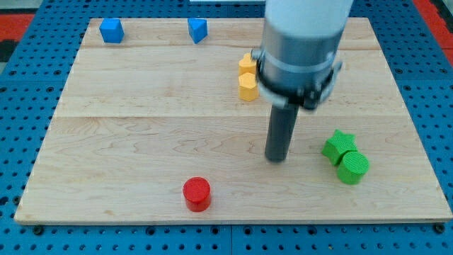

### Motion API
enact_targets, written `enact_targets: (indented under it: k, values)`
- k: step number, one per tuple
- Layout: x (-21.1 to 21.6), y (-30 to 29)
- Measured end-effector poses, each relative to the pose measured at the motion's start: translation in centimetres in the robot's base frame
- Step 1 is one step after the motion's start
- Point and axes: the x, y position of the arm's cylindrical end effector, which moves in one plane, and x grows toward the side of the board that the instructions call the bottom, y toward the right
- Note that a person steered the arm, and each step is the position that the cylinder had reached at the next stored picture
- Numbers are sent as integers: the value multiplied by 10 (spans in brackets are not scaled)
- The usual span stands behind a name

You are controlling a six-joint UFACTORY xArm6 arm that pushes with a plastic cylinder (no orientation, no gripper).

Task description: Move the red circle vertically below the blue cube

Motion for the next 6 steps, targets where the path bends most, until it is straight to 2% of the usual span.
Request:
enact_targets:
  k: [1,2,3,4,5,6]
  values:
    - [43,-24]
    - [48,-120]
    - [45,-160]
    - [-25,-214]
    - [-74,-262]
    - [-57,-241]
